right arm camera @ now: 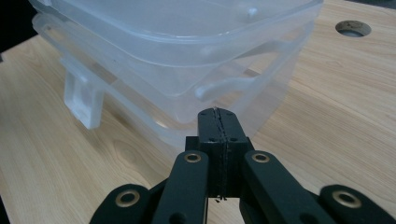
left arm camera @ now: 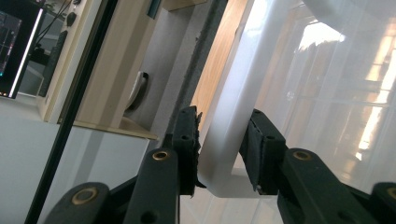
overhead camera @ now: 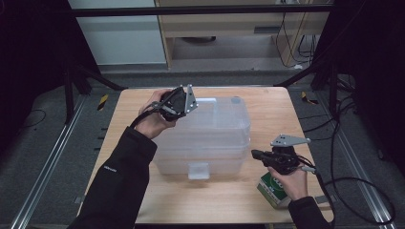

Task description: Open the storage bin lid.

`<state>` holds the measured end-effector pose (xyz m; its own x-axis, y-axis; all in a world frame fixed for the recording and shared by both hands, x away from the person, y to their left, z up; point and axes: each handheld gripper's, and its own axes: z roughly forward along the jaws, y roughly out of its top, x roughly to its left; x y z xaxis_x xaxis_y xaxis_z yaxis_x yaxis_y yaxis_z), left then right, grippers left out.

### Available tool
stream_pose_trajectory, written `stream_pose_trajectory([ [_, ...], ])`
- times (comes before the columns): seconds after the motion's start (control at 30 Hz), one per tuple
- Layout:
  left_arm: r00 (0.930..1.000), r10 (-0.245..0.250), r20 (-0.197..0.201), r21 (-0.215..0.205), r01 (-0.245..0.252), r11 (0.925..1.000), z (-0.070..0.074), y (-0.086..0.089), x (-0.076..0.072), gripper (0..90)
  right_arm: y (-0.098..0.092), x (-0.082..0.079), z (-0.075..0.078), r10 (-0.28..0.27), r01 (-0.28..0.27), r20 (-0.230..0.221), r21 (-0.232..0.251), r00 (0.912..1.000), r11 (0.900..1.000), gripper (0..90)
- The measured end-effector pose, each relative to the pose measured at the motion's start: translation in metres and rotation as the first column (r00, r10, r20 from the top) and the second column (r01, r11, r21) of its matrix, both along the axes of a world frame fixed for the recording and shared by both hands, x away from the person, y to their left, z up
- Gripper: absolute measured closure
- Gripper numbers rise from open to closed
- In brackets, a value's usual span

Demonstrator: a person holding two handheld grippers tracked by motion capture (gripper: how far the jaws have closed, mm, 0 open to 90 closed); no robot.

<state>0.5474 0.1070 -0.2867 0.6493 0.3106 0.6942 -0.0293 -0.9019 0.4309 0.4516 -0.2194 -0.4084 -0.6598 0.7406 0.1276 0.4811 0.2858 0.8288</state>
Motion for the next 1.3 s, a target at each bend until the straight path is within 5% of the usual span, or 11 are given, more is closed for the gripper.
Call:
stream_pose_trajectory([
  [0.57, 0.9994, 0.022, -0.026, -0.053, -0.023, 0.9983, 0.003, 0.002, 0.007, 64.4, 0.012, 0.008, 0.008, -0.036, 0.031, 0.055, 0.091, 0.9978, 0.995, 90.0],
  [0.8, 0.9995, 0.01, -0.028, -0.06, -0.012, 0.9981, 0.003, 0.006, 0.004, 57.0, 0.014, 0.008, 0.006, -0.041, 0.037, 0.054, 0.07, 0.9977, 0.997, 90.0],
  [1.0, 0.9996, -0.005, -0.028, -0.107, 0.002, 0.9942, 0.012, 0.016, -0.005, 50.7, 0.014, 0.007, 0.006, -0.041, 0.037, 0.056, 0.072, 0.9976, 0.997, 90.0],
  [1.27, 0.9979, -0.035, -0.055, -0.253, 0.02, 0.9672, 0.02, 0.041, -0.022, 46.4, 0.014, 0.007, 0.006, -0.045, 0.041, 0.054, 0.075, 0.9975, 0.996, 90.0],
  [1.3, 0.9976, -0.036, -0.06, -0.297, 0.016, 0.9548, 0.021, 0.048, -0.026, 46.5, 0.015, 0.007, 0.006, -0.045, 0.041, 0.053, 0.076, 0.9976, 0.996, 90.0],
])
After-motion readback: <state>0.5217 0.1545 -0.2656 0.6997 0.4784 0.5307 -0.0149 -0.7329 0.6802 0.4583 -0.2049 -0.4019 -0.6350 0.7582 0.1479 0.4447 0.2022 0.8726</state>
